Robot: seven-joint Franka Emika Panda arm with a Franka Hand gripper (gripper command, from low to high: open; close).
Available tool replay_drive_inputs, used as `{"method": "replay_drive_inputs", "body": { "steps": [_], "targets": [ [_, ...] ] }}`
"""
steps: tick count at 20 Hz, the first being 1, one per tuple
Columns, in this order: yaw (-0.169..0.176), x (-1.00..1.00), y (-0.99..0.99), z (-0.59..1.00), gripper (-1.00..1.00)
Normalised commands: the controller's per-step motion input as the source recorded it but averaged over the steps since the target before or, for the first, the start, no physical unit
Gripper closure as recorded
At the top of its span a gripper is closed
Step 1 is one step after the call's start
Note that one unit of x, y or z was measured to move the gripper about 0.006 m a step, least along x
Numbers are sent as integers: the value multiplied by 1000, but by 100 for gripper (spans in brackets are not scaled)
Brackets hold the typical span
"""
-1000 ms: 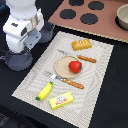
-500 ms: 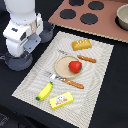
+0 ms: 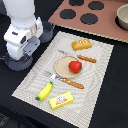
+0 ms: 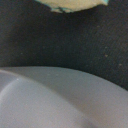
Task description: Interact with the objects in diverse but meaningful ways.
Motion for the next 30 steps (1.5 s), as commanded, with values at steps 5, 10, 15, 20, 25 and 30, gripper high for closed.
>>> {"method": "replay_drive_inputs", "body": {
  "steps": [5,10,15,20,25,30],
  "targets": [
    [33,-177,-65,-255,100],
    [25,-87,-107,-97,100],
    [0,85,-115,529,100],
    [3,55,-141,915,100],
    [14,53,-109,817,100],
    [12,341,161,682,100]
  ]
}}
